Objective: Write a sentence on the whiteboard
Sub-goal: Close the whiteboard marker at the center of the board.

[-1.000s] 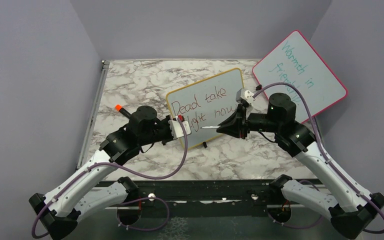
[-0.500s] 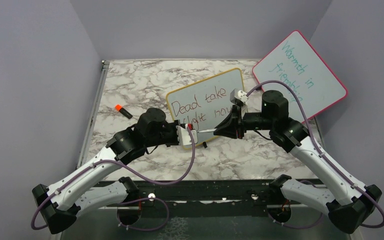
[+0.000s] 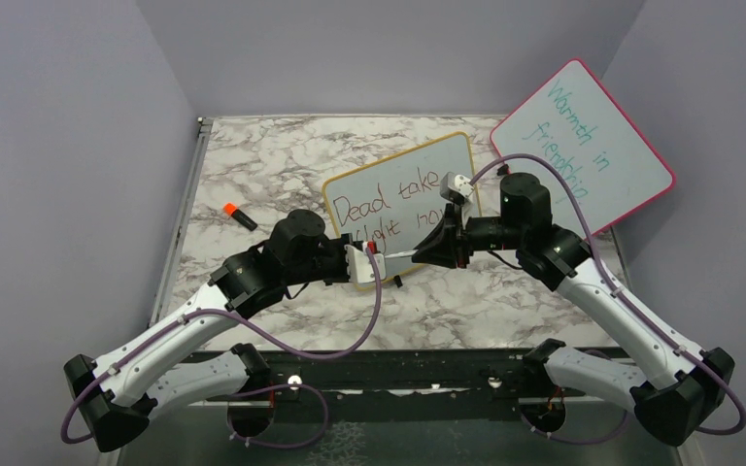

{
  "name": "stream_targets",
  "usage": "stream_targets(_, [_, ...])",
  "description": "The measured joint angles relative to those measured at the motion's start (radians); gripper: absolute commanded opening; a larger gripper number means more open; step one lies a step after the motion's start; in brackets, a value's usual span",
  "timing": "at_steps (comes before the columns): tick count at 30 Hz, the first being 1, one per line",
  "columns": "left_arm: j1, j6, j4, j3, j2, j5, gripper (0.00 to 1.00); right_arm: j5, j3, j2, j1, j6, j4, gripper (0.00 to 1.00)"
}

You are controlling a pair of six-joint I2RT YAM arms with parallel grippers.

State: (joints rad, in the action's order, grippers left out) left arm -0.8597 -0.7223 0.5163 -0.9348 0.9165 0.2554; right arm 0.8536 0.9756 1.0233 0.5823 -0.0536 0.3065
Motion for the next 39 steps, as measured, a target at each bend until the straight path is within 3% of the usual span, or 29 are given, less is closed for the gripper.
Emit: stream_targets(39, [0.000, 0.015, -0.005, -0.006, -0.002, 0.037, 0.00, -0.041, 0.000, 0.014, 0.000, 0.012, -0.013, 0.01])
